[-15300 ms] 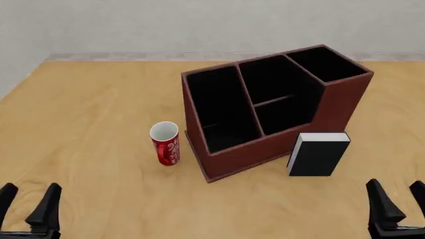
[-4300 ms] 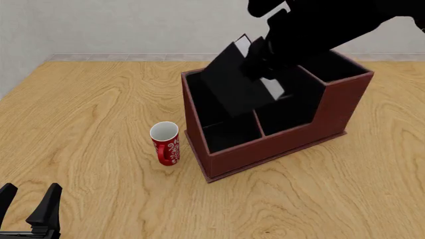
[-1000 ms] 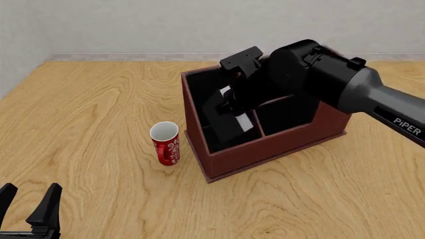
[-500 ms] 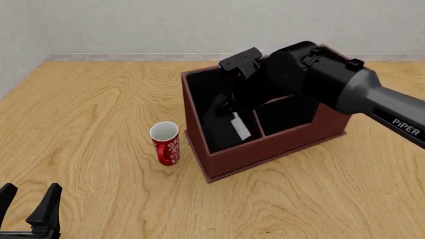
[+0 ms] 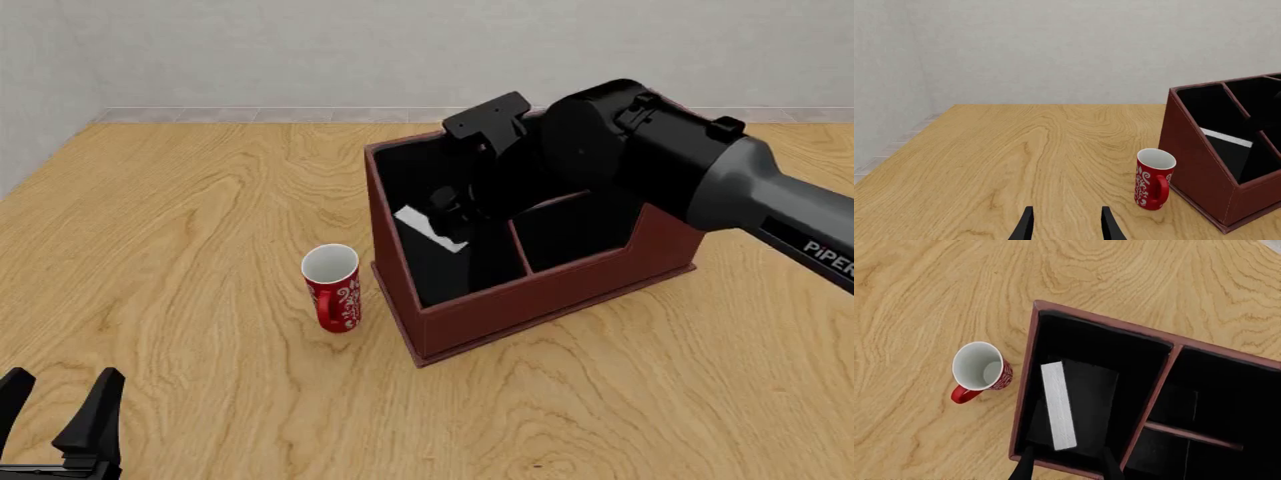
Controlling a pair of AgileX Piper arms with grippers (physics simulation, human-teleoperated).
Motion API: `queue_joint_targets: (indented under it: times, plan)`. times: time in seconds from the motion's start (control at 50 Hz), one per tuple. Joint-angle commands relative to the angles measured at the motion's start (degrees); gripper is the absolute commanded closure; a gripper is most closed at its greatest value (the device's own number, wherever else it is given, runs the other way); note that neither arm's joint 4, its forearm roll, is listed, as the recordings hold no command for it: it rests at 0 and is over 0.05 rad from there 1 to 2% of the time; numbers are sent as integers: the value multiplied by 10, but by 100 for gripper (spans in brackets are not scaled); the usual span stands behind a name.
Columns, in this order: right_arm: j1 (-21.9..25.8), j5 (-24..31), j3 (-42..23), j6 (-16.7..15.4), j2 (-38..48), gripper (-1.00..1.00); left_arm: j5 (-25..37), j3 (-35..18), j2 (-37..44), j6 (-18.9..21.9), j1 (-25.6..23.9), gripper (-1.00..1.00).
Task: Pick up the book and place it in the left compartment of the caddy.
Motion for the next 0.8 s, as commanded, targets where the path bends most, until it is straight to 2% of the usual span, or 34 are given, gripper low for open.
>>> queue_joint_targets:
  times: [0.02,0.52,0.8]
  plan:
    - [1,5,-1,0,-5,-100,0,0,0,0,0,-100]
    - [2,71,-44,-15,-60,-100,0,0,0,0,0,-100]
    - [12,54,17,0,-127,-100,0,0,0,0,0,-100]
